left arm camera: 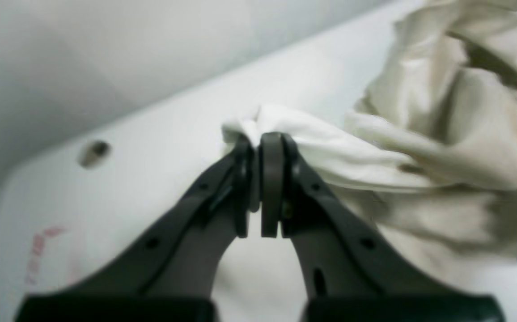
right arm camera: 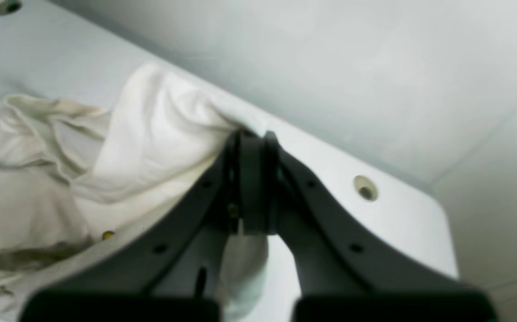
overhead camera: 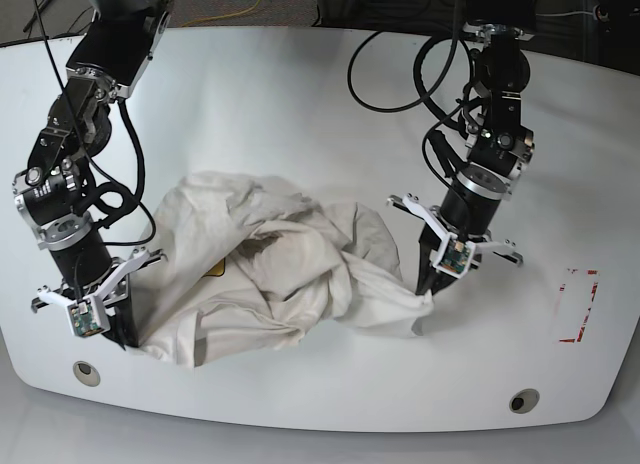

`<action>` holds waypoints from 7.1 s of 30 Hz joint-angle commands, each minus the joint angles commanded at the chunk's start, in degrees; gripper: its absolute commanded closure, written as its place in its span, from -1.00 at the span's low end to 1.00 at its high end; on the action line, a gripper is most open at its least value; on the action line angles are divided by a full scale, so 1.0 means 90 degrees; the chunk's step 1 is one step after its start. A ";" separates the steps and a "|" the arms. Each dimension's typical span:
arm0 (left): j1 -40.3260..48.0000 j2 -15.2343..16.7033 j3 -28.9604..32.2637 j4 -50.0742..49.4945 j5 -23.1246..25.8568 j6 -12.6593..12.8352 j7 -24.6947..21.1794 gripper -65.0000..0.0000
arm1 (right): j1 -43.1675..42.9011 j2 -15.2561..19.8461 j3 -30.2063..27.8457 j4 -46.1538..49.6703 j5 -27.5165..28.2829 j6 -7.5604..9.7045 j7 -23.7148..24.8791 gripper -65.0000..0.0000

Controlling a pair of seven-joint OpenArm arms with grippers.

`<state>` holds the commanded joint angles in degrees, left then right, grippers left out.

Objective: Layout the t-shirt on the table in an organized manner, then fold the t-shirt properly
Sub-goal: 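Lift the shirt with both grippers and pull it toward the robot, then raise both grippers and drag the shirt across the table, spreading it flat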

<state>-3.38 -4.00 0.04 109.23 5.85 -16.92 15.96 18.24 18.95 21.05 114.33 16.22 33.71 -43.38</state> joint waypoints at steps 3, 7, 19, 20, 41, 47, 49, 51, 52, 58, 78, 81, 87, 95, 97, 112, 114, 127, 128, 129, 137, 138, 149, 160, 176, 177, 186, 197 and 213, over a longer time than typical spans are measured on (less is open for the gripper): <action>-0.0332 -0.0078 -0.0166 0.0078 0.0000 0.0000 0.0000 1.00 | 0.0205 0.0117 0.0000 0.0000 -0.0010 0.0000 0.0000 1.00; -0.0840 -0.0332 -0.0195 0.0078 0.0000 0.0000 0.0010 1.00 | 0.0518 0.0322 0.0000 -0.0020 -0.0020 -0.0010 0.0000 1.00; -0.2208 -0.0772 -0.0176 0.0039 -0.0010 0.0000 0.0010 1.00 | 0.1514 0.0586 0.0010 -0.0020 -0.0166 -0.0010 -0.0410 1.00; -0.2295 -0.0772 -0.0176 0.0039 -0.0010 0.0000 0.0010 1.00 | 0.1563 0.0586 0.0010 -0.0020 -0.0205 -0.0010 -0.0430 1.00; -0.3614 -0.1309 -0.0352 -0.0449 0.0010 0.0000 0.0010 1.00 | 0.2452 0.0869 0.0352 -0.1631 -0.0420 0.0029 -0.0449 1.00; -0.3614 -0.1407 -0.0596 -0.0684 -0.0010 0.0000 0.0010 1.00 | 0.2452 0.0889 0.0361 -0.1846 -0.0440 0.0020 -0.0449 1.00; -0.3634 -0.1407 -0.0752 -0.0781 -0.0010 0.0000 0.0010 1.00 | 0.2452 0.0899 0.0371 -0.1934 -0.0459 0.0020 -0.0449 1.00; -0.3702 -0.1407 -0.0899 -0.0908 -0.0010 0.0000 0.0010 1.00 | 0.2452 0.0908 0.0381 -0.2061 -0.0469 0.0000 -0.0449 1.00; -0.3761 -0.1407 -0.0977 -0.0967 -0.0010 0.0000 0.0010 1.00 | 0.2452 0.0908 0.0381 -0.2110 -0.0469 0.0000 -0.0449 1.00; -0.3810 -0.1416 -0.1074 -0.1016 -0.0010 -0.0010 0.0010 1.00 | 0.2413 0.0987 0.0381 -0.2149 -0.0479 0.0000 -0.0449 1.00; -0.4103 -0.1631 -0.1719 -0.1377 -0.0010 -0.0010 0.0010 1.00 | 0.2364 0.1133 0.0381 -0.2159 -0.0479 -0.0010 -0.0459 1.00; -0.4073 -0.1641 -0.1758 -0.1387 -0.0010 -0.0010 0.0010 1.00 | 0.2354 0.1153 0.0391 -0.2159 -0.0479 -0.0010 -0.0459 1.00; -0.3839 -0.1641 -0.2051 -0.1387 -0.0010 -0.0010 0.0010 1.00 | 0.2110 0.1153 0.0742 -0.2159 -0.0469 -0.0010 -0.0459 1.00; -0.3419 -0.1641 -0.2374 -0.1495 -0.0010 -0.0010 0.0010 1.00 | 0.1856 0.1162 0.0781 -0.2120 -0.0469 -0.0010 -0.0459 1.00; -0.3302 -0.1641 -0.2422 -0.1475 -0.0020 -0.0010 0.0010 1.00 | 0.1797 0.1231 0.0781 -0.2100 -0.0459 -0.0010 -0.0459 1.00; -0.2696 -0.1602 -0.2481 -0.1504 -0.0029 -0.0010 0.0010 1.00 | 0.1348 0.1280 0.0791 -0.1983 -0.0430 -0.0010 -0.0459 1.00; -0.2706 -0.1592 -0.2452 -0.1524 -0.0029 -0.0010 0.0010 1.00 | 0.1338 0.1260 0.0791 -0.2061 -0.0430 -0.0010 -0.0440 1.00; -0.2862 -0.1397 -0.1954 -0.1875 -0.0029 -0.0010 0.0010 1.00 | 0.1348 0.1045 0.0772 -0.2706 -0.0449 -0.0010 -0.0137 1.00; -0.2862 -0.1348 -0.1924 -0.1817 -0.0029 -0.0010 0.0010 1.00 | 0.1328 0.1045 0.0772 -0.2696 -0.0449 -0.0010 -0.0137 1.00; -0.2862 -0.1338 -0.1924 -0.1778 -0.0029 -0.0010 0.0010 1.00 | 0.1328 0.1045 0.0772 -0.2696 -0.0440 -0.0010 -0.0147 1.00; -0.2608 -0.1319 -0.1895 -0.1543 -0.0029 -0.0010 0.0010 1.00 | 0.1309 0.1045 0.0772 -0.2735 -0.0459 0.0000 -0.0147 1.00; -0.2598 -0.1319 -0.1885 -0.1553 -0.0029 -0.0010 0.0010 1.00 | 0.1309 0.1045 0.0772 -0.2745 -0.0459 0.0000 -0.0147 1.00; -0.1866 -0.1309 -0.1895 -0.1153 -0.0029 -0.0020 0.0010 1.00 | 0.0733 0.1035 0.0781 -0.2569 -0.0410 0.0029 -0.0156 1.00; -0.0371 -0.1309 -0.2042 -0.0606 -0.0039 -0.0020 0.0020 1.00 | -0.0381 0.0801 0.0791 -0.1807 0.0020 0.0039 -0.0694 1.00; 0.1289 -0.0996 -0.3360 -0.0391 -0.0039 -0.1299 0.0020 1.00 | -0.1973 0.0772 0.0791 -0.1074 0.0186 0.0049 -0.1348 1.00; 0.1377 -0.0977 -0.3438 -0.0391 -0.0029 -0.1397 0.0020 1.00 | -0.2071 0.0781 0.0791 -0.1074 0.0186 0.0049 -0.1377 1.00; 0.2364 -0.0869 -0.3878 -0.0420 -0.0020 -0.1866 0.0020 1.00 | -0.2823 0.0781 0.0781 -0.1074 0.0186 0.0361 -0.1641 1.00; 0.3458 -0.0889 -0.4151 -0.0440 -0.0020 -0.1875 0.0020 1.00 | -0.3585 0.0801 0.0772 -0.1074 0.0176 0.0371 -0.1670 1.00; 0.4484 -0.1368 -0.4269 -0.0449 -0.0010 -0.1875 0.0020 1.00 | -0.4513 0.1114 0.0733 -0.1094 0.0166 0.0698 -0.1670 1.00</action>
<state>36.97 -16.31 -38.37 105.19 5.76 -33.80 16.13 -22.37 28.97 27.65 104.48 17.71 40.00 -58.42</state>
